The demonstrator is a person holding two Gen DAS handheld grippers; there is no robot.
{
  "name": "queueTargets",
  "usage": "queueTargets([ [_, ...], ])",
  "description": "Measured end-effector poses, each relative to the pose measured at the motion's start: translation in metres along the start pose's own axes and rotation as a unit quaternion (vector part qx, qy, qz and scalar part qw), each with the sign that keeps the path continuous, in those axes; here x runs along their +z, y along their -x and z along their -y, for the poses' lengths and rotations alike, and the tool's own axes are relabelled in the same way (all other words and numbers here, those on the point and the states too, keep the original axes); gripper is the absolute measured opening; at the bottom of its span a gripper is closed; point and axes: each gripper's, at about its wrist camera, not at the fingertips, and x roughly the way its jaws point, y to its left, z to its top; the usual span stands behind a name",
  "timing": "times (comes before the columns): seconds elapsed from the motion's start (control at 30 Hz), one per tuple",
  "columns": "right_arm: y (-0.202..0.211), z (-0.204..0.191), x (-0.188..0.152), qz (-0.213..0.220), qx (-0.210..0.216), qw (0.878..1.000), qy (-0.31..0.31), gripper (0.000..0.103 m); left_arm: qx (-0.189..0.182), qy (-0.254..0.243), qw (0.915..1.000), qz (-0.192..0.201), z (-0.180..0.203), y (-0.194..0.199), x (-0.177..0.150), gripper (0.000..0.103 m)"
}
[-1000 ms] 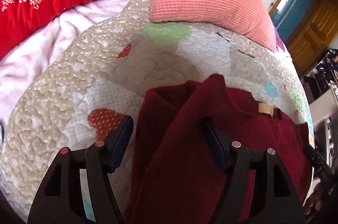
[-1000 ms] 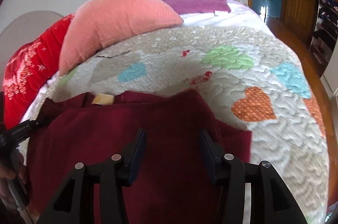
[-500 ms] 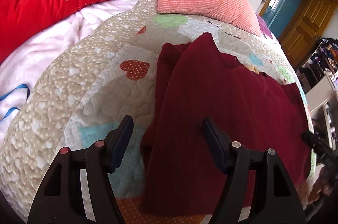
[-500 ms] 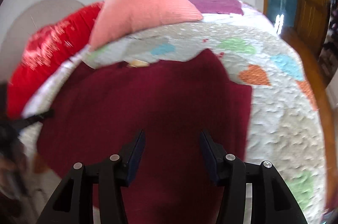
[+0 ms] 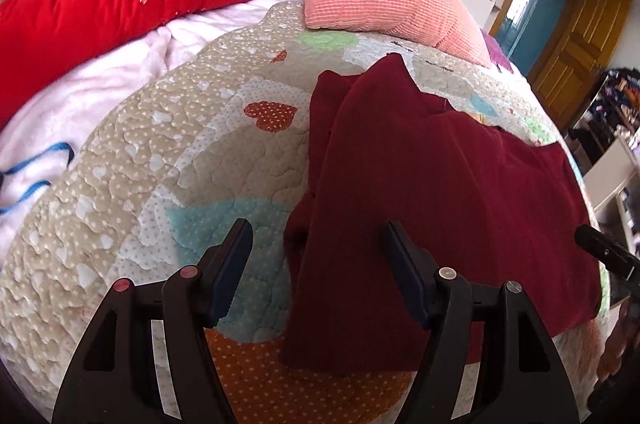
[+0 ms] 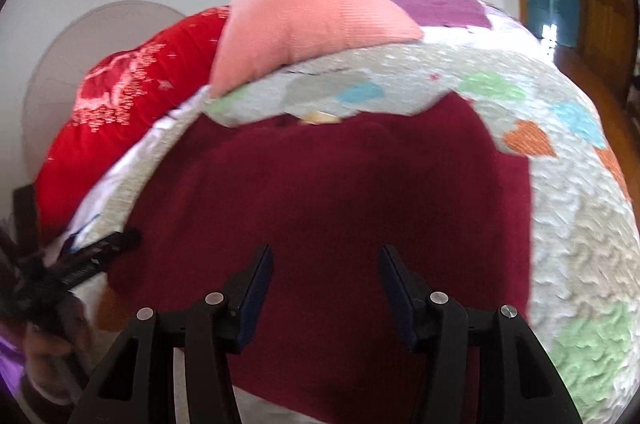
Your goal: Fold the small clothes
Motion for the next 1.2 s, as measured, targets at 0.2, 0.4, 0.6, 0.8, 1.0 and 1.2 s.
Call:
queueTargets([
  [0.2, -0.038, -0.063, 0.042, -0.004, 0.061, 0.998, 0.005, 0.053, -0.026, 0.014, 0.9996, 0.003, -0.011, -0.003, 0.0, 0.068],
  [0.4, -0.113, -0.128, 0.079, -0.044, 0.069, 0.996, 0.021, 0.053, -0.045, 0.026, 0.9986, -0.008, -0.018, -0.01, 0.0, 0.07],
  [0.6, -0.182, -0.156, 0.09, -0.094, 0.025, 0.993, 0.072, 0.014, -0.062, 0.044, 0.9969, -0.019, -0.024, -0.012, 0.001, 0.071],
  [0.8, -0.199, -0.165, 0.087, -0.089, 0.007, 0.991, 0.099, 0.016, -0.058, 0.047, 0.9971, -0.016, -0.022, -0.017, 0.002, 0.076],
  [1.0, -0.165, -0.153, 0.087, -0.08, 0.055, 0.993, 0.071, 0.03, -0.055, 0.045, 0.9973, -0.015, -0.022, -0.018, 0.002, 0.076],
  [1.2, -0.174, -0.157, 0.083, -0.099, 0.043, 0.992, 0.068, 0.031, -0.056, 0.047, 0.9972, -0.015, -0.022, -0.018, 0.001, 0.076],
])
